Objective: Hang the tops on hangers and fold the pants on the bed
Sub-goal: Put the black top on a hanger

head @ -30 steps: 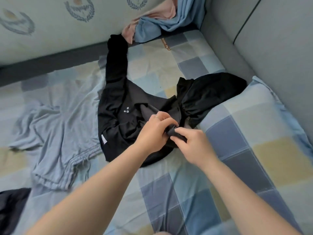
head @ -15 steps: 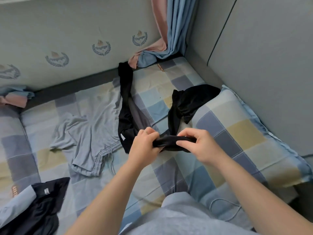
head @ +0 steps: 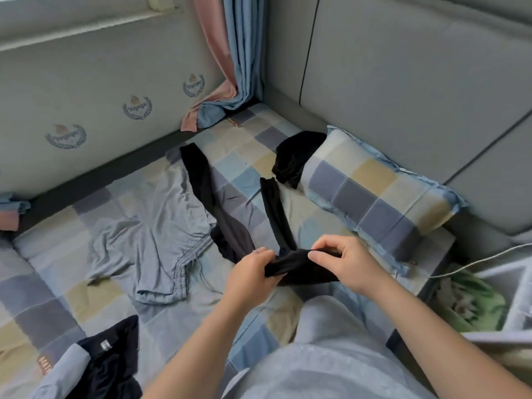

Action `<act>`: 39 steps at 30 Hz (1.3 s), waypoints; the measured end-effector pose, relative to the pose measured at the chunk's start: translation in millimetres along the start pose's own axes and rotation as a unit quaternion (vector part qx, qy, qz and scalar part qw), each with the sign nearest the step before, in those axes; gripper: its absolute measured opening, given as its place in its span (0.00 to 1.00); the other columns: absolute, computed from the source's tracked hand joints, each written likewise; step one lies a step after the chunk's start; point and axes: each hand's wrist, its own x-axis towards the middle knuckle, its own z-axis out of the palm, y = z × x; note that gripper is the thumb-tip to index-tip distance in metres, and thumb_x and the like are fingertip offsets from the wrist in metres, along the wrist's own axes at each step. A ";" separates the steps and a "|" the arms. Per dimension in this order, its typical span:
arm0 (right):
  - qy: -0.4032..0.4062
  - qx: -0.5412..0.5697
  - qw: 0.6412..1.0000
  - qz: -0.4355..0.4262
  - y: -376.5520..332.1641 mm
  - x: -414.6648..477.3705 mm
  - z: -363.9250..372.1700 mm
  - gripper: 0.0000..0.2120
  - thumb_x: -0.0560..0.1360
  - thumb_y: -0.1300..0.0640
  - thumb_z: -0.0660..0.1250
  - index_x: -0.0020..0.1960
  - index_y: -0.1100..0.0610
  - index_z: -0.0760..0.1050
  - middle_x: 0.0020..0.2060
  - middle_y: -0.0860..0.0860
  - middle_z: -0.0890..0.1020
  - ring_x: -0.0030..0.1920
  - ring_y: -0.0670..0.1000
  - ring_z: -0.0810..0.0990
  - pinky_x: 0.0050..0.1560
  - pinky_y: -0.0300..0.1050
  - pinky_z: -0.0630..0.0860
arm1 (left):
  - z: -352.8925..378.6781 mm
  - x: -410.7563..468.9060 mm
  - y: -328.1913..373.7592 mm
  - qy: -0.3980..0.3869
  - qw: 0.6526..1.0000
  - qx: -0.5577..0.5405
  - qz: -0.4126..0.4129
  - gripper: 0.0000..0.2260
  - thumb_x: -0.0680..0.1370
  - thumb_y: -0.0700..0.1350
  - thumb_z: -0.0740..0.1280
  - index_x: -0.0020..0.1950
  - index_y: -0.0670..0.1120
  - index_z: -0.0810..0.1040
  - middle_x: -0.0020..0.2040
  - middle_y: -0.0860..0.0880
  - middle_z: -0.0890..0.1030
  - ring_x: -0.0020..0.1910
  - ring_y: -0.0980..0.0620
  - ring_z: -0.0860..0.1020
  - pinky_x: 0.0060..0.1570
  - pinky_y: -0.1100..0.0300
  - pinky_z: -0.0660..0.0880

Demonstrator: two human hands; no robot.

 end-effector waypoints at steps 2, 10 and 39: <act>0.007 0.012 1.000 0.028 8.2 -15.9 5.4 0.10 0.77 0.59 0.71 0.38 0.52 0.80 0.31 0.46 0.80 0.34 0.42 0.76 0.40 0.35 0.71 | 9.0 -10.2 -4.0 -0.032 0.999 -0.003 -0.001 0.20 0.76 0.48 0.73 0.34 0.55 0.62 0.38 0.56 0.68 0.37 0.53 0.69 0.36 0.53 0.68; 0.056 0.047 0.994 0.077 48.2 -62.4 0.3 0.08 0.76 0.60 0.72 0.39 0.56 0.80 0.32 0.45 0.81 0.36 0.41 0.78 0.42 0.30 0.72 | 37.0 -32.0 -12.5 -0.159 0.985 0.066 -0.022 0.10 0.76 0.56 0.72 0.48 0.52 0.77 0.49 0.55 0.72 0.42 0.55 0.73 0.45 0.54 0.76; 0.087 0.137 0.986 -0.025 24.9 -216.6 -167.6 0.10 0.86 0.54 0.54 0.48 0.55 0.70 0.53 0.42 0.84 0.37 0.49 0.76 0.38 0.30 0.71 | 21.9 -181.7 240.1 0.401 0.855 -0.234 -0.231 0.15 0.84 0.44 0.58 0.41 0.54 0.78 0.40 0.55 0.80 0.42 0.54 0.76 0.45 0.59 0.72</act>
